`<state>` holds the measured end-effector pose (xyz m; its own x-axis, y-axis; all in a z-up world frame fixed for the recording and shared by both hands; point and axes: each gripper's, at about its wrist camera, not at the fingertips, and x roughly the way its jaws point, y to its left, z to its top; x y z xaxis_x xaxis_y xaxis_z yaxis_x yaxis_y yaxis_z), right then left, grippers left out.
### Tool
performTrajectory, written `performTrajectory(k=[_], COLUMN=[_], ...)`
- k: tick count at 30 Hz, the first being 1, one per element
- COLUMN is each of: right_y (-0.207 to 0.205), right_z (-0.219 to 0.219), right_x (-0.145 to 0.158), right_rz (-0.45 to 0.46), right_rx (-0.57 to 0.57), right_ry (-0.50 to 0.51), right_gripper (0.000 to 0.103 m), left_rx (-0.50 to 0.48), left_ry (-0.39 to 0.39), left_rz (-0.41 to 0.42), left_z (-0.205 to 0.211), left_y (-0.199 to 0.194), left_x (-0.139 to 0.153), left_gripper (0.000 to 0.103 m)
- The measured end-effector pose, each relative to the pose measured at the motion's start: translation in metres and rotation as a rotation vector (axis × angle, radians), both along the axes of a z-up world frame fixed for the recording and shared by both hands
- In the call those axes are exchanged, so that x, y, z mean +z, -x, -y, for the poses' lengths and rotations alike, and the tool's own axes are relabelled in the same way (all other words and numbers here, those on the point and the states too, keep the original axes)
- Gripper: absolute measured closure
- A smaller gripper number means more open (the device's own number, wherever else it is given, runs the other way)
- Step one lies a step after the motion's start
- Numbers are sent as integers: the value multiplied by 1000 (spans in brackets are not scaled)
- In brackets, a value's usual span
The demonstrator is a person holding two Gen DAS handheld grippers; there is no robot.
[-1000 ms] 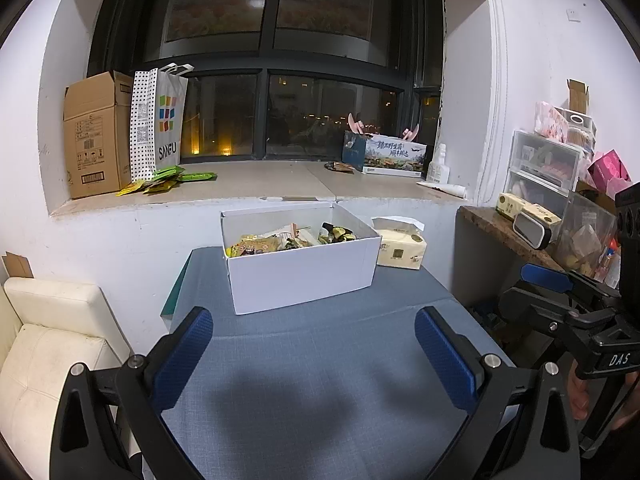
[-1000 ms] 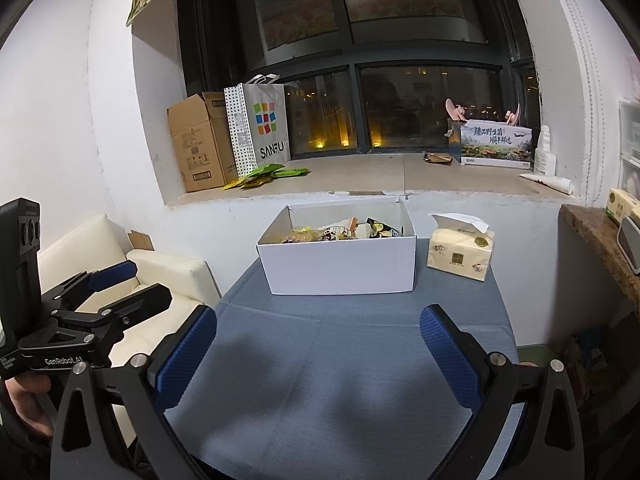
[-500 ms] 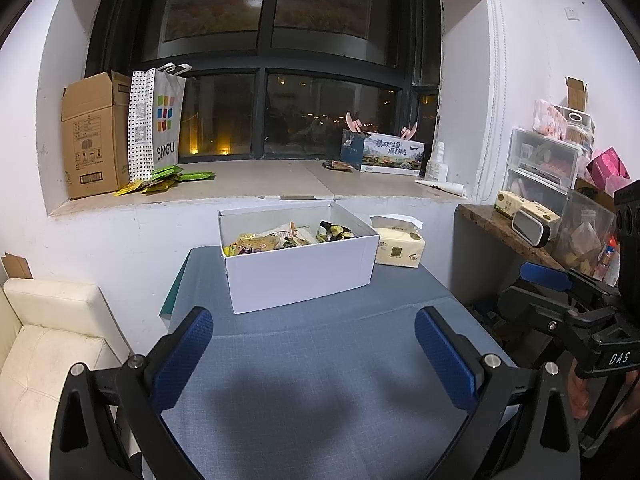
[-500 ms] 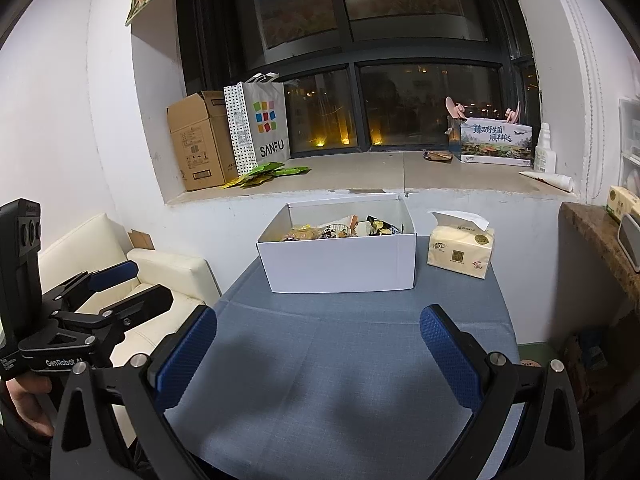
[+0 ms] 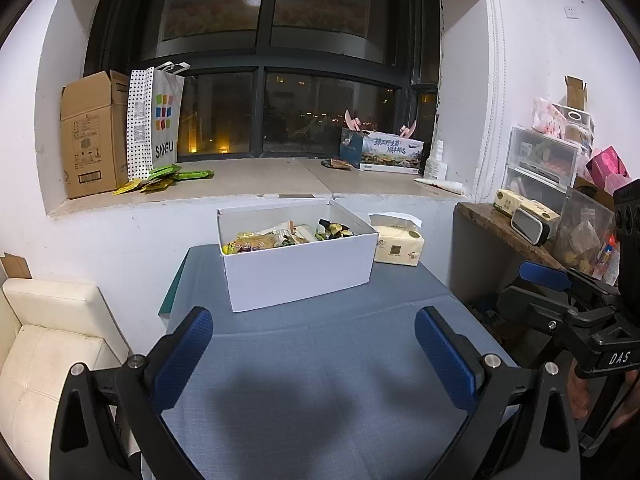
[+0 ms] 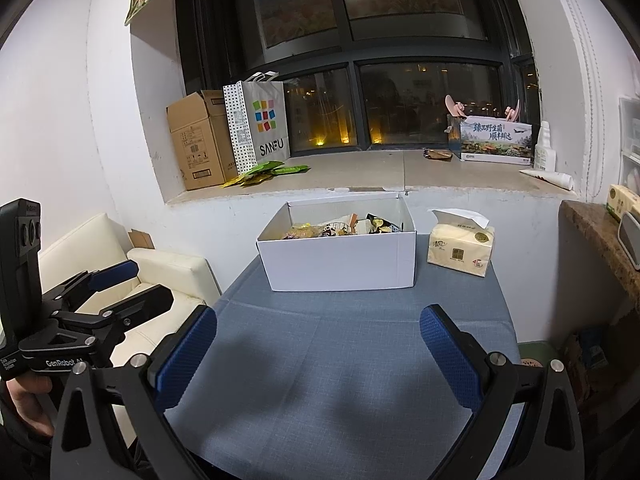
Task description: Organize snacks
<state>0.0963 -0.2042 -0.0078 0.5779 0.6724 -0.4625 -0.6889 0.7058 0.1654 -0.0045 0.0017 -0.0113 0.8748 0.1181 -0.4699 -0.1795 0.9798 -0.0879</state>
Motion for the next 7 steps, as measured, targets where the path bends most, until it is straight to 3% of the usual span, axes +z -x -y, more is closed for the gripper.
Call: performTrajectory(k=[7], right_y=[1], right_z=[0], right_x=[-1], right_rz=[-3], right_rx=[-2], right_ry=[1], right_gripper=[0], left_rx=[-15], left_ry=[8], left_rz=[4], left_z=[1], left_y=[0], left_x=[-1], left_gripper=[0])
